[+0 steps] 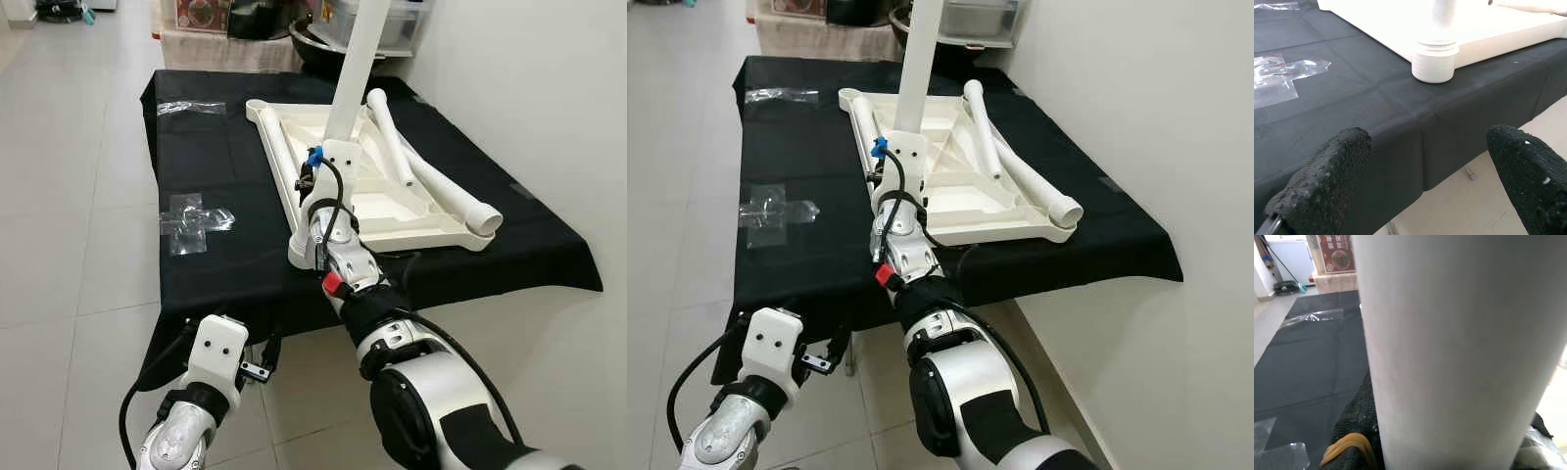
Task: Building children table
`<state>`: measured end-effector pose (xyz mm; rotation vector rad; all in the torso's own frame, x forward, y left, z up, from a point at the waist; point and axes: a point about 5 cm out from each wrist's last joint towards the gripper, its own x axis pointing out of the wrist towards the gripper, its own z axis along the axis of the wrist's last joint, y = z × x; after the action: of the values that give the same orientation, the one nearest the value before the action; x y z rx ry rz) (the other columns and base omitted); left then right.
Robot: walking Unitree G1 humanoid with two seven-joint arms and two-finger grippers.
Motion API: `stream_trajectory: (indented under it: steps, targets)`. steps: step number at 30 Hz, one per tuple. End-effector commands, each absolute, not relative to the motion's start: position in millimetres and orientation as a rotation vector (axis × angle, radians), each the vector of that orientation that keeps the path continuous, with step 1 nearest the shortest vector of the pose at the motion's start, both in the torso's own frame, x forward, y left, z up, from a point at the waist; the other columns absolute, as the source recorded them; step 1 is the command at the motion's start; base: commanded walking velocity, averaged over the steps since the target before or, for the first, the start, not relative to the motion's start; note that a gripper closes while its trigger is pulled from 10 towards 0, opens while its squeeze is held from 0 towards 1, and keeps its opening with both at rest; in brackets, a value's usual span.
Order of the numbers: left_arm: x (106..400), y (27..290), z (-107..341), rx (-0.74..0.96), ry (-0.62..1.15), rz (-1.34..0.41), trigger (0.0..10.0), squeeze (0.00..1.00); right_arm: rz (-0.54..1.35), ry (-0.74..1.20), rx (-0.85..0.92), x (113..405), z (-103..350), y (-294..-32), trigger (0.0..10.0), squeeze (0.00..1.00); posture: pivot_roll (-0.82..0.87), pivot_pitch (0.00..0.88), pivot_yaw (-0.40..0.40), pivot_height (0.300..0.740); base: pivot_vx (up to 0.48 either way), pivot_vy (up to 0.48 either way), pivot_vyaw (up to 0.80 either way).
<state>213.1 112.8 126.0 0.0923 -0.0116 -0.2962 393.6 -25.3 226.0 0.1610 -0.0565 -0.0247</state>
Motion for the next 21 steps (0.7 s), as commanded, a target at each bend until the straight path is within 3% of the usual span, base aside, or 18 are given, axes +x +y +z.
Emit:
stream_trajectory:
  steps: [1,3,4,5,6,7,11,15,17,20,21]
  targets:
    - [212.8,111.0,120.2,0.089,0.012,-0.302,10.0,0.00,-0.024,-0.044,0.203,389.1,219.0,-19.2,10.0,0.05,0.14,0.107,-0.156,0.740,0.000,0.000,0.00]
    - [212.9,111.0,120.1,0.089,0.012,-0.302,10.0,0.00,-0.001,-0.069,0.200,388.0,221.4,-16.3,10.0,0.05,0.14,0.107,-0.156,0.740,0.000,0.000,0.00]
    - [212.8,111.2,120.3,0.088,0.011,-0.301,10.0,0.00,0.045,-0.101,0.227,386.7,225.2,-13.3,10.0,1.00,0.14,0.107,-0.156,0.740,0.000,0.000,0.00]
    - [213.0,111.3,120.4,0.087,0.011,-0.301,10.0,0.00,0.082,-0.171,0.205,387.2,232.7,-16.0,10.0,1.00,0.14,0.109,-0.155,0.740,0.000,0.000,0.00]
    - [213.0,111.4,120.3,0.088,0.012,-0.301,10.0,0.00,0.105,-0.229,0.174,388.1,238.6,-20.8,10.0,0.69,0.14,0.109,-0.155,0.740,0.000,0.000,0.00]
    - [213.0,111.4,120.3,0.088,0.013,-0.301,10.0,0.00,0.192,-0.255,0.165,388.8,241.5,-21.2,10.0,0.00,0.14,0.110,-0.156,0.740,0.000,0.000,0.00]
    - [213.2,111.2,120.2,0.088,0.012,-0.301,10.0,0.00,0.309,-0.258,0.180,390.8,242.3,-26.6,10.0,0.00,0.14,0.111,-0.157,0.740,0.000,0.000,0.00]
    - [213.3,111.3,120.2,0.087,0.011,-0.301,10.0,0.00,0.575,-0.218,0.199,389.8,237.6,-29.8,10.0,0.00,0.14,0.112,-0.157,0.740,0.000,0.000,0.00]
    - [213.3,111.3,120.2,0.087,0.011,-0.301,10.0,0.00,0.575,-0.218,0.199,389.8,237.6,-29.8,10.0,0.00,0.14,0.112,-0.157,0.740,0.000,0.000,0.00]
    - [213.2,111.6,120.5,0.087,0.009,-0.302,10.0,0.00,0.938,-0.140,0.126,385.8,225.7,-43.8,10.0,0.00,0.14,0.115,-0.158,0.740,0.000,0.000,0.00]
    - [213.2,111.6,120.5,0.087,0.009,-0.302,10.0,0.00,0.938,-0.140,0.126,385.8,225.7,-43.8,10.0,0.00,0.14,0.115,-0.158,0.740,0.000,0.000,0.00]
